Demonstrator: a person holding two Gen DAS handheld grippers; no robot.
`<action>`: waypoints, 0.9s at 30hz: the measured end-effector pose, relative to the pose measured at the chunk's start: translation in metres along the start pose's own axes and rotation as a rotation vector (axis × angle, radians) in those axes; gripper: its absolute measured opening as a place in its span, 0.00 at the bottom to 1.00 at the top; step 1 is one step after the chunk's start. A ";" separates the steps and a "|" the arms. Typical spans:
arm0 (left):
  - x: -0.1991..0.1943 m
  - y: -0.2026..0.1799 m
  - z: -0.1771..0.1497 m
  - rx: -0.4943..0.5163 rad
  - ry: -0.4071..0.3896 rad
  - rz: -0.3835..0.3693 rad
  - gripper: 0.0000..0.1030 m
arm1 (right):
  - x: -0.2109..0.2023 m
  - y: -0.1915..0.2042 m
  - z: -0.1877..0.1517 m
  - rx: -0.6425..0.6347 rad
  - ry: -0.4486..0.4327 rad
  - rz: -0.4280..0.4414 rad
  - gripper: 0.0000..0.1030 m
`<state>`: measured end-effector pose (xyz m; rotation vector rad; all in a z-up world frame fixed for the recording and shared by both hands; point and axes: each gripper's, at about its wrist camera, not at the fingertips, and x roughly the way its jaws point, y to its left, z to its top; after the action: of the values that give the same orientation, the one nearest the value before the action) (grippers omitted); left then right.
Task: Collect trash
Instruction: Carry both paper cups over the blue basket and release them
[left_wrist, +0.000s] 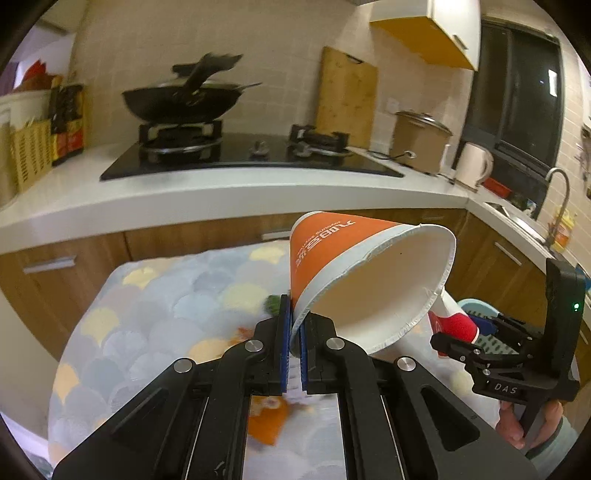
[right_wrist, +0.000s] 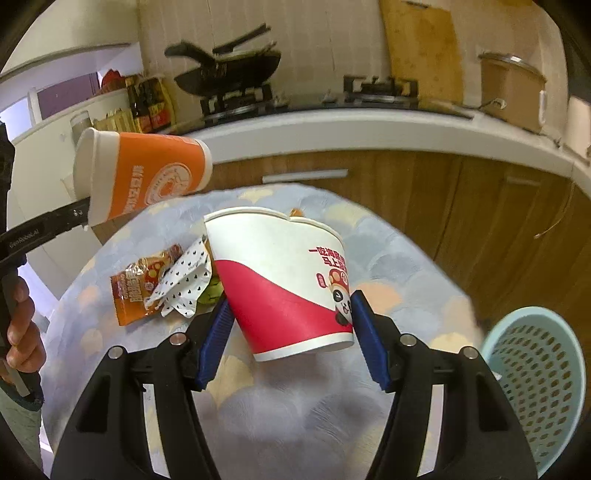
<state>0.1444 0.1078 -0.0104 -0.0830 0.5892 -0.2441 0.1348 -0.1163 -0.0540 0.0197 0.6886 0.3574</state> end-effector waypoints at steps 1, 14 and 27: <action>-0.001 -0.007 0.001 0.006 -0.003 -0.009 0.02 | -0.008 -0.003 0.000 -0.001 -0.011 -0.007 0.58; 0.009 -0.127 -0.008 0.110 0.005 -0.133 0.02 | -0.096 -0.090 -0.027 0.096 -0.094 -0.146 0.58; 0.056 -0.239 -0.025 0.237 0.087 -0.176 0.02 | -0.144 -0.214 -0.078 0.290 -0.124 -0.280 0.58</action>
<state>0.1262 -0.1378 -0.0265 0.1058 0.6360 -0.4881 0.0503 -0.3724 -0.0542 0.2174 0.6061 -0.0149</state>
